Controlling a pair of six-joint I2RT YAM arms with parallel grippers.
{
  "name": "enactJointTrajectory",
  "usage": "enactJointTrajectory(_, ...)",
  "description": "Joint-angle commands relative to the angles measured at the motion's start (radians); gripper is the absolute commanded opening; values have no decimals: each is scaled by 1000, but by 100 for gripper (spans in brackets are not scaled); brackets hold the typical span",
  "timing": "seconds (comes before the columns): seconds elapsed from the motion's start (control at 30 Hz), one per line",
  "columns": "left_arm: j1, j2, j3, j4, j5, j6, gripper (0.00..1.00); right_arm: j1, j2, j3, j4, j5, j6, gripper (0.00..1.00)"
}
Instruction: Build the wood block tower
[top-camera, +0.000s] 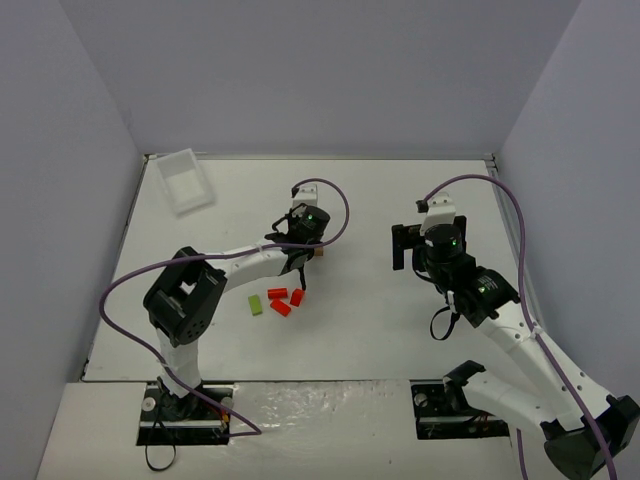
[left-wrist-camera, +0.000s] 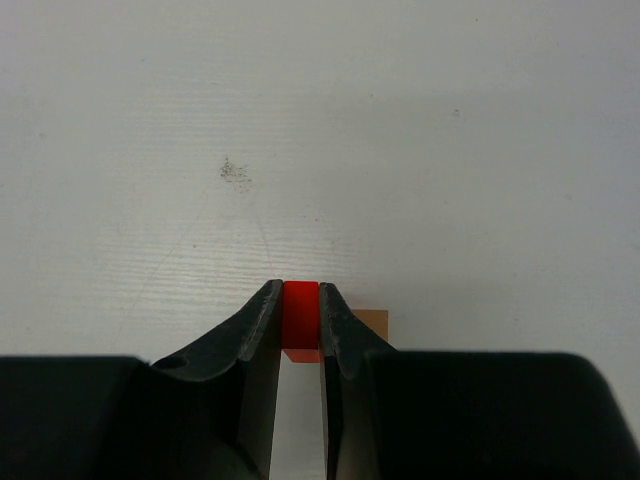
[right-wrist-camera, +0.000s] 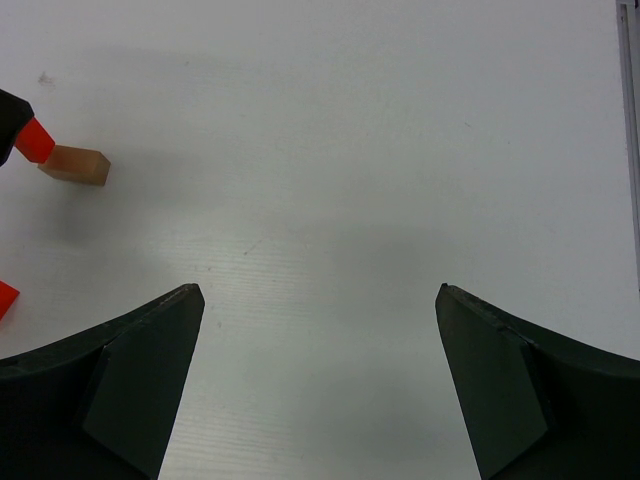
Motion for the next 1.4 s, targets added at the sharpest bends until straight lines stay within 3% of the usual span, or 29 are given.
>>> enactJointTrajectory(0.0, -7, -20, 13, 67, -36, -29, 0, -7, -2, 5, 43, 9, -8, 100)
enactJointTrajectory(0.83, -14, 5, 4, 67, -53, -43, 1, -7, -1, 5, 43, -13, -18, 100)
enactJointTrajectory(1.37, -33, -10, -5, 66, -84, -40, 17, -7, -5, 2, 44, -16, -18, 100)
